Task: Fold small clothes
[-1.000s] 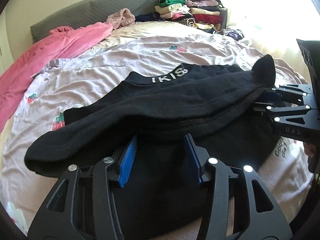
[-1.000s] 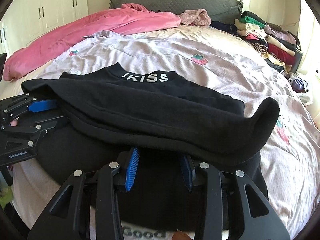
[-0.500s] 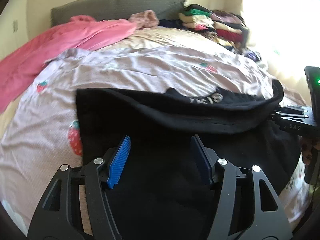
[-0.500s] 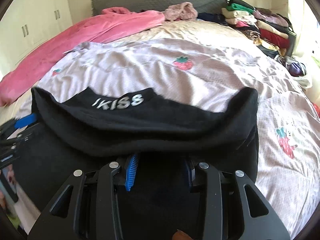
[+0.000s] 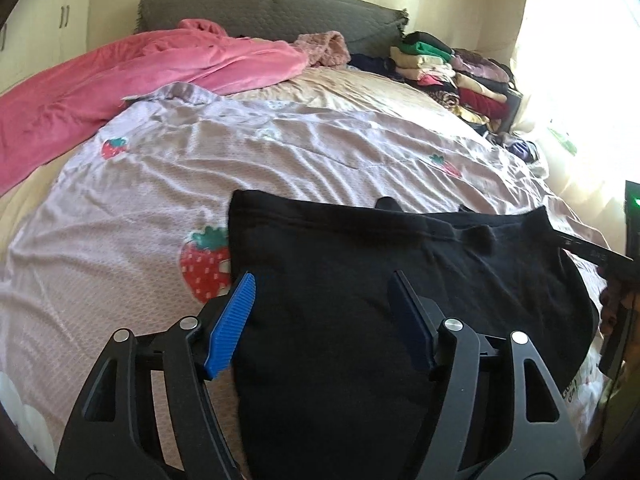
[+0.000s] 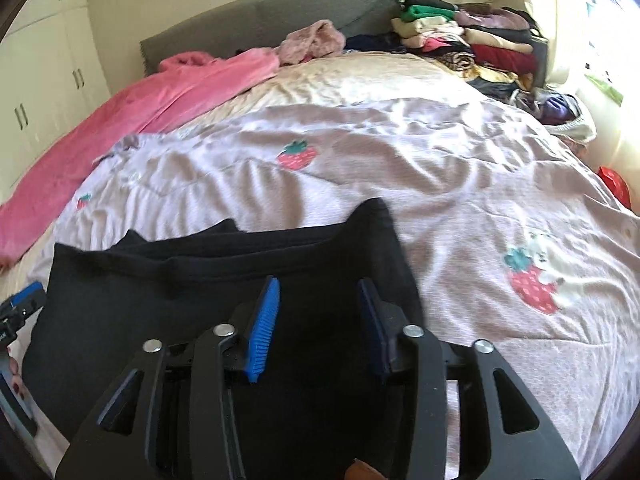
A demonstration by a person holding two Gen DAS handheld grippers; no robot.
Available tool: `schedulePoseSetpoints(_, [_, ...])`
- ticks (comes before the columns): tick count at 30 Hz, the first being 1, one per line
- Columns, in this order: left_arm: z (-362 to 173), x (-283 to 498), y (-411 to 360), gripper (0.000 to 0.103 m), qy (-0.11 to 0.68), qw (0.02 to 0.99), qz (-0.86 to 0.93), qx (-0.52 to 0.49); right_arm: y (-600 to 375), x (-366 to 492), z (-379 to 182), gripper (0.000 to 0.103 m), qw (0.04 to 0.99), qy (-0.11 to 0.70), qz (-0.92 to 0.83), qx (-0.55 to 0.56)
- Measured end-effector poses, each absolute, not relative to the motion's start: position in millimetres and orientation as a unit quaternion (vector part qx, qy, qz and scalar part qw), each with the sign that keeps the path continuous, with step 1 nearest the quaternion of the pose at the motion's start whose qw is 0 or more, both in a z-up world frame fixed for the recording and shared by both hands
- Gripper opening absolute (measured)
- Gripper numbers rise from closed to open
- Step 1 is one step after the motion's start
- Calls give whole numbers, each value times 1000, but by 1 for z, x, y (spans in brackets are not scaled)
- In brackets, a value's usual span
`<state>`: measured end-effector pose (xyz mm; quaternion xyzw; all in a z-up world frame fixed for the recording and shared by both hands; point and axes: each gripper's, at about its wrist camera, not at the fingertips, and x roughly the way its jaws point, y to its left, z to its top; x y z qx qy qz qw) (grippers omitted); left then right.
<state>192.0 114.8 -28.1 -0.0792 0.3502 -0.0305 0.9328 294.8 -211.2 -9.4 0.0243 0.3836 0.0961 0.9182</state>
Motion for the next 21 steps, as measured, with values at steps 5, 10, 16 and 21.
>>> schedulePoseSetpoints(5, [-30,191,131,61,352,931,-12,-92,-233,290,-2,57,927,370,59,6])
schedulePoseSetpoints(10, [-38,194,136,61,367,925,-10,-98,-242,292,-8,59,924,379,54,-13])
schedulePoseSetpoints(16, [-44,194,128,50,372,924,-27,-88,-232,300,-20,59,914,396,84,-13])
schedulePoseSetpoints(21, [-42,192,125,4,362,929,-22,-74,-224,309,-29,25,909,405,100,-18])
